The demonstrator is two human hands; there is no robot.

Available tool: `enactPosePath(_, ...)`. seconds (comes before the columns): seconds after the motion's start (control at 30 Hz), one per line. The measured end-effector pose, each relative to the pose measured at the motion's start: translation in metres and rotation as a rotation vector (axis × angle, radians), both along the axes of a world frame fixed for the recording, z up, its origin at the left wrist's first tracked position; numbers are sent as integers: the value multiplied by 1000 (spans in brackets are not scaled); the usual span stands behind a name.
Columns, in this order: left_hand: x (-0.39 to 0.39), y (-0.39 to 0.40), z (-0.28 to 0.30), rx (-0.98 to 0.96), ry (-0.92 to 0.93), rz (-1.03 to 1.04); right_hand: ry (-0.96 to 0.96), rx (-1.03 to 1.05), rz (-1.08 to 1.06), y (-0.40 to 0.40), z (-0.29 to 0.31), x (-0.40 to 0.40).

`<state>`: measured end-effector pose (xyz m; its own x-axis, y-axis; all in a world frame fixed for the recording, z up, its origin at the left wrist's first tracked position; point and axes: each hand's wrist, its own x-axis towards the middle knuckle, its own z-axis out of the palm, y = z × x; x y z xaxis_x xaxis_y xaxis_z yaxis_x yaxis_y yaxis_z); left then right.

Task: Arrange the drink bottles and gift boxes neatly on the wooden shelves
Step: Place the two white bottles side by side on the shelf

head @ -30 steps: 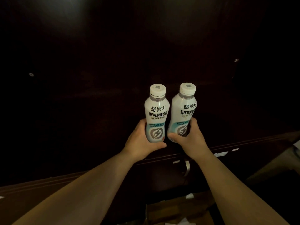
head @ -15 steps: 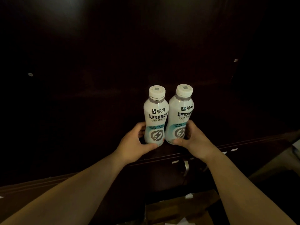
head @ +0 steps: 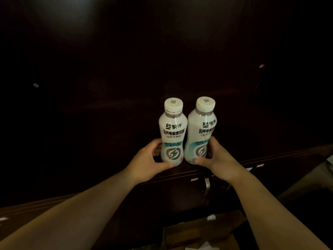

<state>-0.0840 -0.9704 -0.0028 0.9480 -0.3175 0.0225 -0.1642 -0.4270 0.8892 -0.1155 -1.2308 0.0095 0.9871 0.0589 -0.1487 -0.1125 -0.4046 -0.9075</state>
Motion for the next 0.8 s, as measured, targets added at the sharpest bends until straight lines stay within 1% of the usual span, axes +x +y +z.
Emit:
enactPosePath(0.57, -3, -2, 0, 20, -15, 6, -25, 29, -25, 2, 1, -2)
enactPosePath(0.8, -4, -2, -2, -12, -11, 11, -3, -11, 32, 2, 12, -5)
